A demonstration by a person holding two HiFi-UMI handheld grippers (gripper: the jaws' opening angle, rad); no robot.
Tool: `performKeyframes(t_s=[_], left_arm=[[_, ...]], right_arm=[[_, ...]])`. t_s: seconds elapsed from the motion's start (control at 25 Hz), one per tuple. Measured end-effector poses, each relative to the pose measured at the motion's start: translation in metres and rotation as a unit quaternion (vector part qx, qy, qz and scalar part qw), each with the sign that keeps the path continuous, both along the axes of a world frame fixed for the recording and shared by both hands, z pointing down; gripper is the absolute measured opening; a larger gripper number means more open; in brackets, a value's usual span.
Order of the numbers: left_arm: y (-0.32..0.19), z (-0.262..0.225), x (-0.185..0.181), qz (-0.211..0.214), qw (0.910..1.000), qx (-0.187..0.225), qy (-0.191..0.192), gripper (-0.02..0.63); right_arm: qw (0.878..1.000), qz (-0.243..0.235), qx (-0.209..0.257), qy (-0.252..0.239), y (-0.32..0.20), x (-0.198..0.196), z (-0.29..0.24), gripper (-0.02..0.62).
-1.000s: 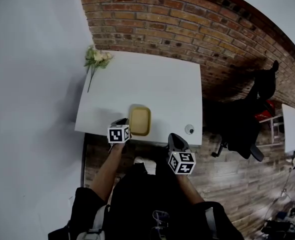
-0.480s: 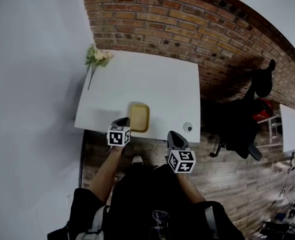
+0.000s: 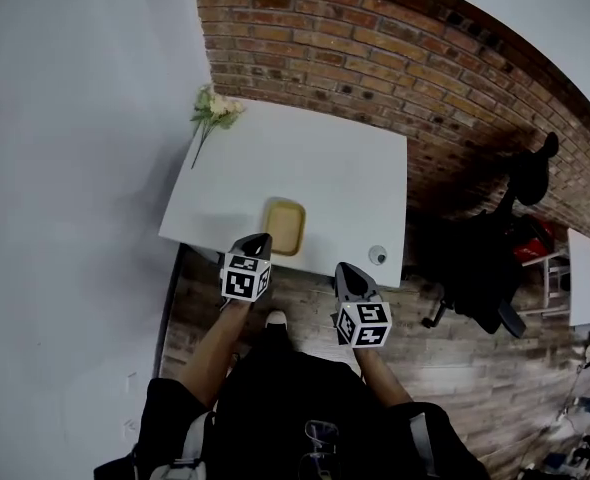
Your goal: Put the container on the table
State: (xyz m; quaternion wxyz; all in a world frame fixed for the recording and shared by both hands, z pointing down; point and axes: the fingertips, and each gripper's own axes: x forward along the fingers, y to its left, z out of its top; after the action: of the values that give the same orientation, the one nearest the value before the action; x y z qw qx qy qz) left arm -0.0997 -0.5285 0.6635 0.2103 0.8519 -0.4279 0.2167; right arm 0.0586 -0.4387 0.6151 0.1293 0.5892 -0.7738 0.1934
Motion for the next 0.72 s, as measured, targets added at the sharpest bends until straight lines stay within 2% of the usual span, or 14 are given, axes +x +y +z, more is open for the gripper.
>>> performKeyframes(t_s=[0.48,0.72], left_arm=[[0.066,-0.051,0.002,-0.017,0.9986,0.050,-0.002,0.014],[0.091,-0.062,-0.001,-0.032,0.9972,0.068,-0.008,0.014]], right_arm=[[0.999,-0.028,0.026,-0.013,0.047,0.000,-0.022,0.023],[0.998,-0.036,0.044,-0.014,0.064,0.002,-0.032,0.023]])
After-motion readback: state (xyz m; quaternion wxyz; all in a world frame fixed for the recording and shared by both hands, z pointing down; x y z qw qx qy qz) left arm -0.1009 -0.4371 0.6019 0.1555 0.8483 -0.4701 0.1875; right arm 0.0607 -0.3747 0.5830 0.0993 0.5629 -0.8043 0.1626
